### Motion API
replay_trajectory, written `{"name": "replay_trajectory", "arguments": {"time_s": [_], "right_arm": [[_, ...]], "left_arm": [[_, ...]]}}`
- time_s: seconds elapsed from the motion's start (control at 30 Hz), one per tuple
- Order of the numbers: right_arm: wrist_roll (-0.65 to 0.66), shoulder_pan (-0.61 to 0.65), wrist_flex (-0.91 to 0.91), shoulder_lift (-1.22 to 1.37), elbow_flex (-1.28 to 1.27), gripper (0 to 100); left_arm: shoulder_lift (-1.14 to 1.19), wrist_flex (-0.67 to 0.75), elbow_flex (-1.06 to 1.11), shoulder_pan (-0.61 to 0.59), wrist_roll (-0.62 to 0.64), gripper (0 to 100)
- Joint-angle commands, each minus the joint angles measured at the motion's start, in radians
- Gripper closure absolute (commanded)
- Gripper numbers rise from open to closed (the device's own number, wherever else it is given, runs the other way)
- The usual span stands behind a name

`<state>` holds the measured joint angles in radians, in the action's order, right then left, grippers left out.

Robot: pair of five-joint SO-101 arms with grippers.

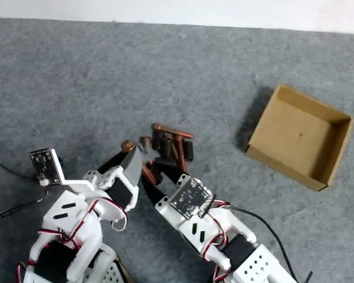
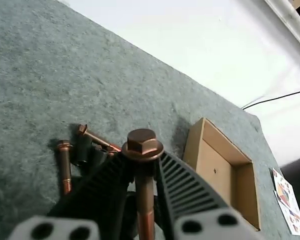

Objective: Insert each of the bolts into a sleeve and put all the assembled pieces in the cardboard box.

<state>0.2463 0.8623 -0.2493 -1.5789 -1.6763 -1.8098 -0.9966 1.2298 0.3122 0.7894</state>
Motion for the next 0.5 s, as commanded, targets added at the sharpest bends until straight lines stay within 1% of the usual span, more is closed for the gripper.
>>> {"name": "replay_trajectory", "arguments": {"time_s": [0.0,0.07,0.2,0.47], "right_arm": [[0.006,0.008,0.001,-0.019,-0.108,99.5],[0.006,0.010,0.001,-0.019,-0.108,99.5],[0.006,0.010,0.001,-0.019,-0.108,99.5],[0.006,0.012,0.001,-0.019,-0.108,99.5]], "left_arm": [[-0.008,0.068,-0.002,-0.073,-0.005,100],[-0.008,0.104,0.022,-0.097,-0.005,100],[-0.008,0.189,0.093,-0.107,-0.005,100],[-0.008,0.292,0.108,-0.102,-0.005,100]]}}
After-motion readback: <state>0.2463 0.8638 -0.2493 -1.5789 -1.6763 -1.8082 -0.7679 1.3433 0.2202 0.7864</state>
